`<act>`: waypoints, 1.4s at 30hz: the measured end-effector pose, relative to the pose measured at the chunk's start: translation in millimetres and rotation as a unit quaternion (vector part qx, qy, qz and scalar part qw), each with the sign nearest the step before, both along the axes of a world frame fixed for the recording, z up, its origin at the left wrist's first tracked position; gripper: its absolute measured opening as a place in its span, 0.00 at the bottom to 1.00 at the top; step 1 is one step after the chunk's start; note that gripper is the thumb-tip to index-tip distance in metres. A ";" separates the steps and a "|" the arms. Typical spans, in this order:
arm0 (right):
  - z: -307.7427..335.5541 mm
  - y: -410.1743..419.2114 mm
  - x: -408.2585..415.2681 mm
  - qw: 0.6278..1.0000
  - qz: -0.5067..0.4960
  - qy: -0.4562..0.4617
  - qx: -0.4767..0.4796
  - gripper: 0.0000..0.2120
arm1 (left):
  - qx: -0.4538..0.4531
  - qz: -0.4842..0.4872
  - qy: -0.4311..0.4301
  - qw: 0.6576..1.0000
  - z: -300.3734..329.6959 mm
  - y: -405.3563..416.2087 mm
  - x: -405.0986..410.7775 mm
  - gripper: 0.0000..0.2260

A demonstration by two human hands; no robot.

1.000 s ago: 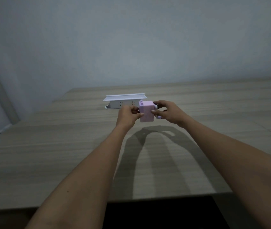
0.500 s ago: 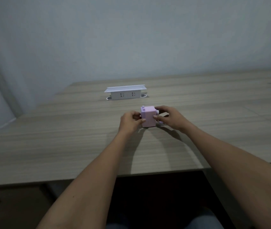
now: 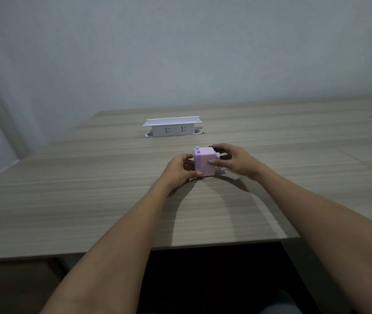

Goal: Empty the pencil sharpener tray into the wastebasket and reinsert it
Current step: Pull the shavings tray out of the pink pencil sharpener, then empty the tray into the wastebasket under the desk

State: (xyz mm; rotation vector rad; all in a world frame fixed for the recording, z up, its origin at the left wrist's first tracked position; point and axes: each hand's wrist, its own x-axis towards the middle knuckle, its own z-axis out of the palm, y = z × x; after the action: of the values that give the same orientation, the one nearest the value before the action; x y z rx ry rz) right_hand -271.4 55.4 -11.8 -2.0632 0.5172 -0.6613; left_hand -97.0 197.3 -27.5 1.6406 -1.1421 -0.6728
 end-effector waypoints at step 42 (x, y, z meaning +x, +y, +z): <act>85.3 64.0 -170.3 0.994 -0.099 -0.037 0.026 0.21 | -0.098 -0.114 0.018 0.988 99.3 17.5 -136.6 0.30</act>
State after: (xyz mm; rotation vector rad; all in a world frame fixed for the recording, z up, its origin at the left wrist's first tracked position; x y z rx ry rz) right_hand -441.7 119.3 73.5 -1.9473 0.6944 -0.8280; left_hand -233.7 214.8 71.8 1.3397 -1.3375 -0.7067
